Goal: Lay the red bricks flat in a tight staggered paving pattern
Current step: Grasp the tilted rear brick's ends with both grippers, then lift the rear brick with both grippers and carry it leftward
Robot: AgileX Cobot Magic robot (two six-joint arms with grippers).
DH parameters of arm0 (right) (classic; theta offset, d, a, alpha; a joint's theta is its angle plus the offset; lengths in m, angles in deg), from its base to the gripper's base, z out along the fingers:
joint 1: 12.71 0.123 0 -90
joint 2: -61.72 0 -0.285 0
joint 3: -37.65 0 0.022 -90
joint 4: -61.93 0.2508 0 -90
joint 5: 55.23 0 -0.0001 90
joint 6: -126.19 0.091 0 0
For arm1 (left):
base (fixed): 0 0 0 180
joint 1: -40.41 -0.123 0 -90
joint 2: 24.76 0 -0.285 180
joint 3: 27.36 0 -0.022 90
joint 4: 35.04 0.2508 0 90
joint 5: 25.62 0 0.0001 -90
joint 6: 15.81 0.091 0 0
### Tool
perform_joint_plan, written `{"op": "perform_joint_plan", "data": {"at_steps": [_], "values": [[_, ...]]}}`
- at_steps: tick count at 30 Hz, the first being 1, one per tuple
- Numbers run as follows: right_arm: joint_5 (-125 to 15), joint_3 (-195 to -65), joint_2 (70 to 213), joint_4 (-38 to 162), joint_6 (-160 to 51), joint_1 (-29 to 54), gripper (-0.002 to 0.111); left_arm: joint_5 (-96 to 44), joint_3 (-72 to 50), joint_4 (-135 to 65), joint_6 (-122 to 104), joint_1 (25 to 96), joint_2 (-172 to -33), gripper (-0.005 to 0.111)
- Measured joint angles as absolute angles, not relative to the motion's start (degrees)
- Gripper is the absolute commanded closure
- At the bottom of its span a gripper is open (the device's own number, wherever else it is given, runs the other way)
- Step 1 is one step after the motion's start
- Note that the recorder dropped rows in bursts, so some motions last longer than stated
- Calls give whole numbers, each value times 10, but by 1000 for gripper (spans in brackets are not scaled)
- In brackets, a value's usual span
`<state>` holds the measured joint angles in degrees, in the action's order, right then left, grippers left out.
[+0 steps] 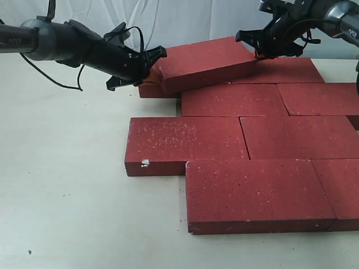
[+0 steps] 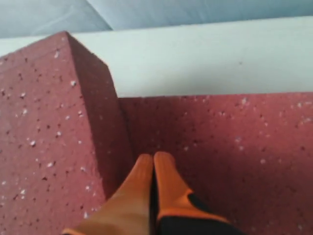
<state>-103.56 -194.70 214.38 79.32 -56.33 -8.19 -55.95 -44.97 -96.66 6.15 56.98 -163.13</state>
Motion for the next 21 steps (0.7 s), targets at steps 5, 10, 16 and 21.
{"op": "perform_joint_plan", "data": {"at_steps": [5,10,16,21], "values": [[-1119,-1962,2137,801,-580,-84,109,-607,-461,-961,56,555,-1632,107],[-1176,-1963,2095,820,-583,-75,109,-663,-462,-933,43,528,-1614,107],[-1201,-1966,2036,811,-583,-32,109,-720,-462,-832,10,499,-1559,107],[-1213,-1966,2015,803,-561,18,109,-762,-460,-721,-33,471,-1510,107]]}}
